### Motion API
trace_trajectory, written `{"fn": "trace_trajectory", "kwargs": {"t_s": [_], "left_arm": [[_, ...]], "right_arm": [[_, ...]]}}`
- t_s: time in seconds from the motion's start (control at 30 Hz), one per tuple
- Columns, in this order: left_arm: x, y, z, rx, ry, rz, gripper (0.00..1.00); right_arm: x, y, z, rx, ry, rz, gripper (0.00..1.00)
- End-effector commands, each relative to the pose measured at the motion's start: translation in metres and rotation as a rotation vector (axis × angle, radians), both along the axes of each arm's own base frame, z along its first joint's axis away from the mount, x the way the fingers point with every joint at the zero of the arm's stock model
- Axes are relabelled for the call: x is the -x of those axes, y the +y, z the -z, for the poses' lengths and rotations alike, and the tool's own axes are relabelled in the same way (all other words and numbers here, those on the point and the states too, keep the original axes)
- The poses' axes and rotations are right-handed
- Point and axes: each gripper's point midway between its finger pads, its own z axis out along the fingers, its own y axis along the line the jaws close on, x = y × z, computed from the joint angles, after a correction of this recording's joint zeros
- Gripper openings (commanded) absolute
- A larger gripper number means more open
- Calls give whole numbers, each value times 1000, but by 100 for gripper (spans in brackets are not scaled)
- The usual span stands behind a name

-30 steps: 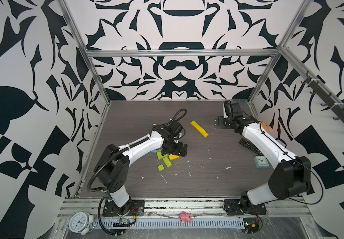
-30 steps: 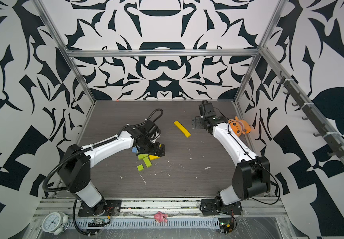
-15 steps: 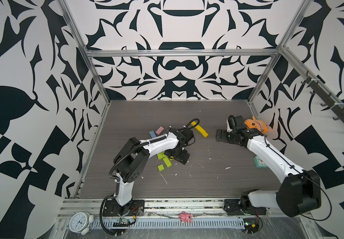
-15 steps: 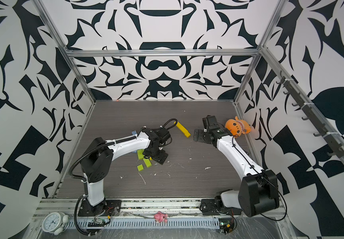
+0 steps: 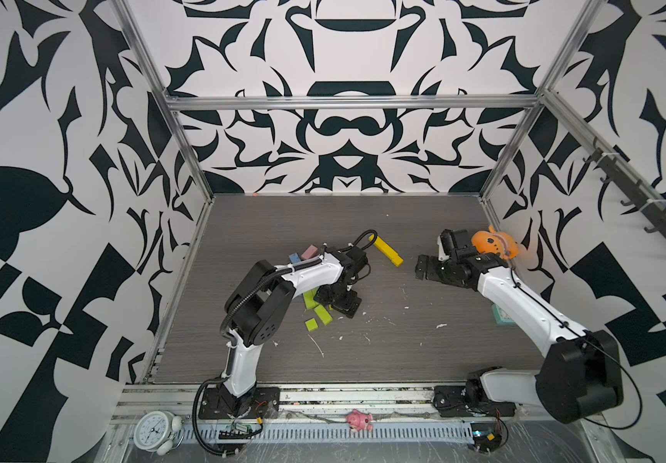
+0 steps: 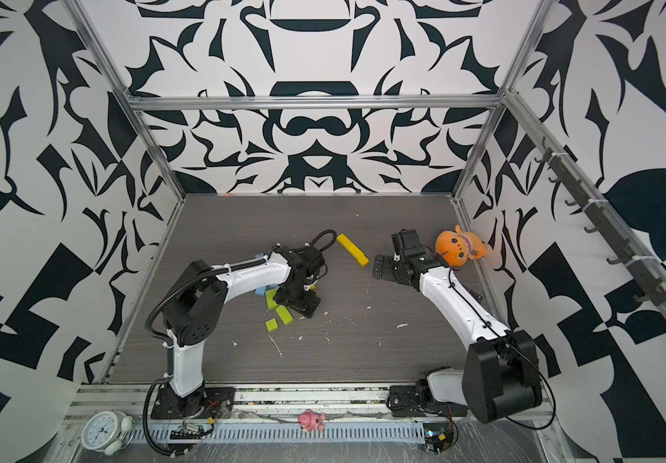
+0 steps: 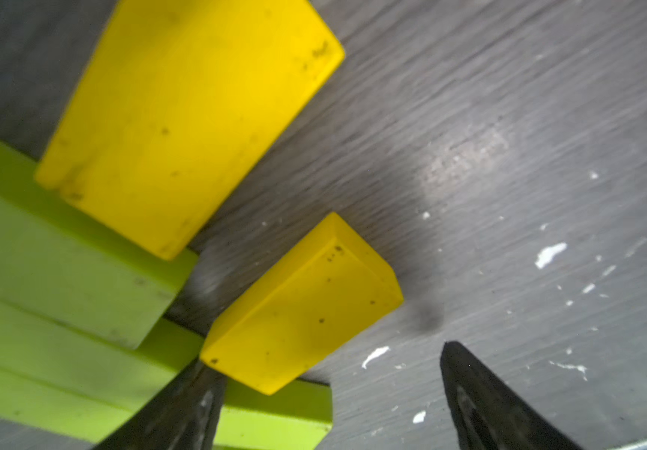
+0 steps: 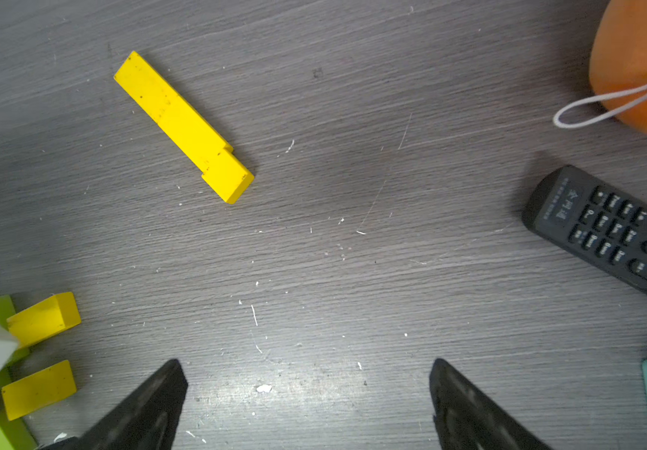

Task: Assemble the letter v with building blocks
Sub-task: Move the building block to the center of the board.

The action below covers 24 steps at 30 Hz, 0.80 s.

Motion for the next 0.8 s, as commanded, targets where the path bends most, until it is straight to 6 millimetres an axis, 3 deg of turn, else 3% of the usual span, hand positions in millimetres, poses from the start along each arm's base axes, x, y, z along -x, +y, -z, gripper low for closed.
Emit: {"fn": "trace_trajectory", "kwargs": {"t_s": [0.0, 0.2, 0.37, 0.63, 0.77], "left_arm": [[-5, 3, -2, -13, 12, 1, 90], [-22, -3, -6, 7, -21, -20, 90], [-17, -6, 4, -4, 27, -26, 86], [-7, 1, 6, -9, 43, -52, 64], [-3, -5, 4, 15, 57, -73, 50]], "right_arm": [[2, 1, -8, -26, -34, 11, 99], [6, 0, -2, -28, -23, 11, 99], [8, -1, -3, -30, -30, 17, 99], [11, -2, -2, -29, -34, 21, 99], [11, -2, -4, -32, -40, 23, 99]]}}
